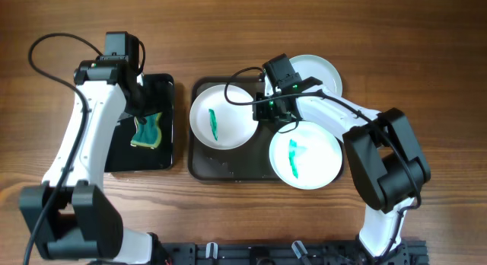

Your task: Clean dirty plates on tray and stack at the side

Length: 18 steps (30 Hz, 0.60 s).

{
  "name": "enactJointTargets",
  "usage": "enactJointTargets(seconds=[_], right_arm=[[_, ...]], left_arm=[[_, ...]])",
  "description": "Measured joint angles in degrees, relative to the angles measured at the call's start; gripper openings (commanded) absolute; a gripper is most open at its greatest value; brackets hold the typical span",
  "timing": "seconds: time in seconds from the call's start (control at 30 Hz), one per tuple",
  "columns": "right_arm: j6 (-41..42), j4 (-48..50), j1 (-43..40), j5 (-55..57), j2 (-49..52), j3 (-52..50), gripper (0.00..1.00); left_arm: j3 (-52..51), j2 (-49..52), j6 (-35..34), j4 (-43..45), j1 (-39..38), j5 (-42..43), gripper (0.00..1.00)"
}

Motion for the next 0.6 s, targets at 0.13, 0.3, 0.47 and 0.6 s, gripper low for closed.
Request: enactJointTargets(seconds=[0.13,0.3,0.47,0.6], right_arm=[[0.22,0.04,0.00,0.00,0.00,0.00,0.04],[0.22,0.20,0.00,0.20,0.00,0.00,0.04],[0.22,0.28,0.00,0.20,0.00,0.00,0.04],[0.22,0.46,0.00,0.22,0.02,0.00,0.04]], left_arm=[[0.02,7.69,6.49,-0.39,4.46,-0.35,0.73],[0.02,14.56,14.34,2.56,6.64,4.00,0.56],[0.00,16.22,15.76,4.81,6.64,3.52,0.52],[-0.13,17.53,17.94,6.05,6.64,4.22,0.18]])
